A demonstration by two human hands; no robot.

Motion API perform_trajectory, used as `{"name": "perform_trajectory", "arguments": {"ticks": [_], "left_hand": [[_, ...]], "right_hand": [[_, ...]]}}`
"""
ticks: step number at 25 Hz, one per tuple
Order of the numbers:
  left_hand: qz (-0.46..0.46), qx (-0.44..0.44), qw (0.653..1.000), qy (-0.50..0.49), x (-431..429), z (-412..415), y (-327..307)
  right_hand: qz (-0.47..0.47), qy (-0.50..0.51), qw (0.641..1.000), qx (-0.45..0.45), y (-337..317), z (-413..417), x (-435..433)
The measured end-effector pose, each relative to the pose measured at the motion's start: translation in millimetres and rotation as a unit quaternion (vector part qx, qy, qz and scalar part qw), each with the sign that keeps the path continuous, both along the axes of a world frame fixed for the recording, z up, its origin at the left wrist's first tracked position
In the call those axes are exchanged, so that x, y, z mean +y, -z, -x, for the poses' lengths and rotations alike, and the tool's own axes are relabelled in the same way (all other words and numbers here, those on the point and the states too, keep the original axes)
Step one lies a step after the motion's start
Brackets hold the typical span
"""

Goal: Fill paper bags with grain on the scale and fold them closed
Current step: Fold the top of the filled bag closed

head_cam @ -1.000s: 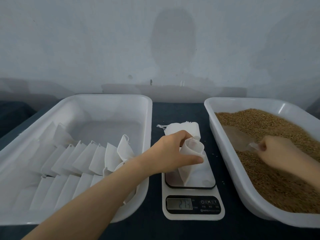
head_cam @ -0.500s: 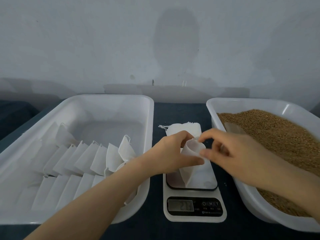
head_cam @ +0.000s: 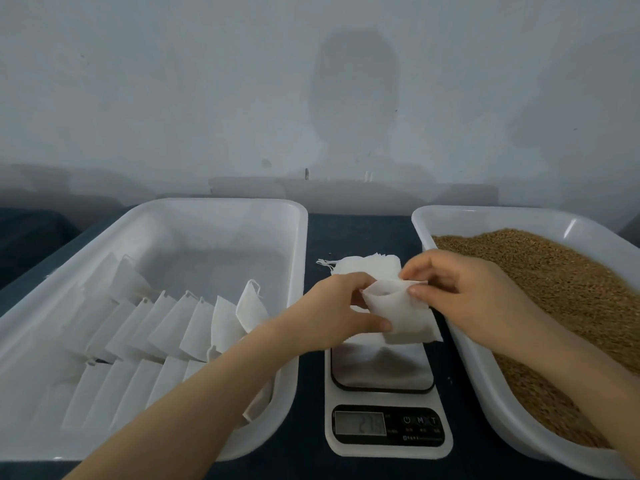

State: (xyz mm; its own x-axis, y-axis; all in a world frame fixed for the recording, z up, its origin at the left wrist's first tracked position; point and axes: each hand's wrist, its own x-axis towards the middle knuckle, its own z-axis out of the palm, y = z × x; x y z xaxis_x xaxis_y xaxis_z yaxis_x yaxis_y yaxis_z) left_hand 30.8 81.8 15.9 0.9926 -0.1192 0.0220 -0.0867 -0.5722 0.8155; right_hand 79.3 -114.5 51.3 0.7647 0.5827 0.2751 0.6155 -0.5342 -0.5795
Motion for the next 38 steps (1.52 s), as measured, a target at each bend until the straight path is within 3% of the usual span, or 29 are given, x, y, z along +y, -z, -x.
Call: {"name": "perform_trajectory", "arguments": {"ticks": [5, 8, 11, 21, 29, 38], "left_hand": [[-0.043, -0.036, 0.997, -0.056, -2.0, -0.8, -0.9], [-0.052, -0.054, 0.994, -0.080, -2.7, 1.3, -3.3], [-0.062, -0.044, 0.994, -0.076, -1.9, 2.5, -4.6], [-0.055, -0.003, 0.997, -0.046, -1.8, 5.8, -8.1], [-0.024, 0.003, 0.997, -0.078, -1.9, 6.3, -11.1], [-0.067, 0.028, 0.997, -0.025, -3.7, 8.7, -17.0]], "right_hand": [[-0.080, -0.017, 0.996, 0.026, 3.8, -3.3, -0.5], [-0.013, -0.001, 0.996, 0.092, 12.8, -1.4, 1.9], [0.052, 0.015, 0.997, 0.058, 19.9, 2.2, 6.1], [0.041, 0.007, 0.999, 0.029, 27.4, 3.2, 2.5], [-0.015, 0.027, 0.999, 0.011, 25.1, 9.3, -0.4], [-0.016, 0.031, 0.999, 0.020, 22.9, 11.2, -0.6]]}}
